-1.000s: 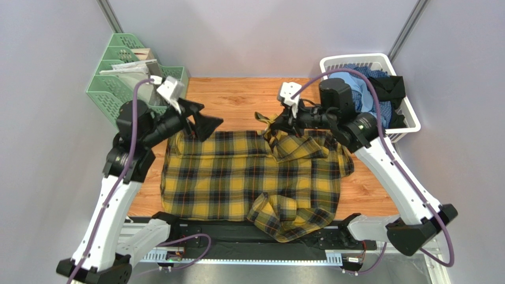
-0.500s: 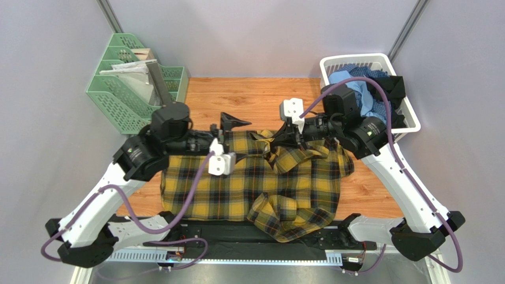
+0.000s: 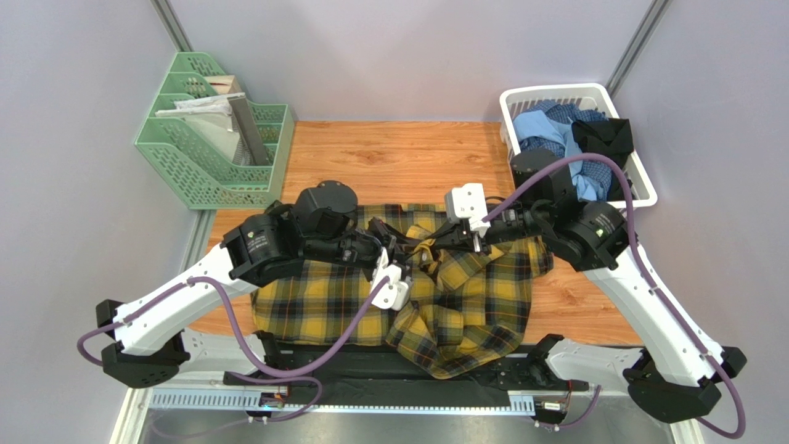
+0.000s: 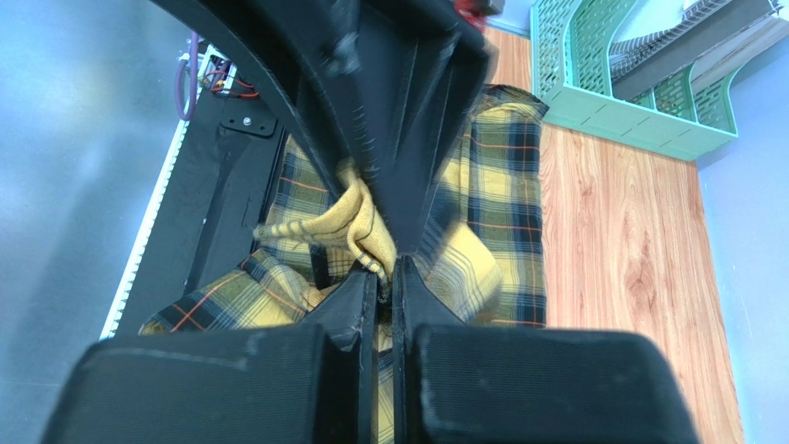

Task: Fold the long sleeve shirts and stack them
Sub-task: Fold the shirt

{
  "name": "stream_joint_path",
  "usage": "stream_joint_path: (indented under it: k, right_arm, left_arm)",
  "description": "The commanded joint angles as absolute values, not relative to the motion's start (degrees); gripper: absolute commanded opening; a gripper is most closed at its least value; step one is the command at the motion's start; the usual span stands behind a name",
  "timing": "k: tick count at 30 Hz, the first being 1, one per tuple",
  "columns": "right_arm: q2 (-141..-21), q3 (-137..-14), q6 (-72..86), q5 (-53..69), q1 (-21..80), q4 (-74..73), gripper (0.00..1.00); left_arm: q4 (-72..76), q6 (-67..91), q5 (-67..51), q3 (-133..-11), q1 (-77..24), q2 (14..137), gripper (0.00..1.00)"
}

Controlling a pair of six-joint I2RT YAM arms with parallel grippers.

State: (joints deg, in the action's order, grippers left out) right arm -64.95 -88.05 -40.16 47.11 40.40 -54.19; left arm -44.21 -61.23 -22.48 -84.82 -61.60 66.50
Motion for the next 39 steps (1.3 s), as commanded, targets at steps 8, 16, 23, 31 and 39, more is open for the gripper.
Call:
stream_joint_path:
  k: [8,16,23,31,39]
  right_arm:
    - [-52.21,-79.19,-35.17,27.63,42.72,-51.86,0.7]
    - [-55.01,-76.55,-24.35,32.86,12.5,-49.83,0.78]
    - [-70.74,-82.96,-23.72,38.32,3.16,-53.87,0.77]
    - [-89.36,-85.34,-21.09,41.13,5.36,-50.19,0.37]
    - [-93.51,-78.84,-21.71,39.11,11.6,-44.65,0.24]
  left_arm:
    - [-52.29,-46.52,-27.05,-87.63,-70.57,67.84,0.0]
    - [-45.62,-22.96,-31.72,-90.87,-72.52,76.54,0.0]
    - [-35.51,-4.67,-35.15,-92.72,-51.97,80.94,0.0]
    - [-41.3,-11.05,-48.4,-96.06,-40.51,76.3,0.0]
    - [-52.73,-21.53,-50.8,-102.21,-55.45,73.83,0.0]
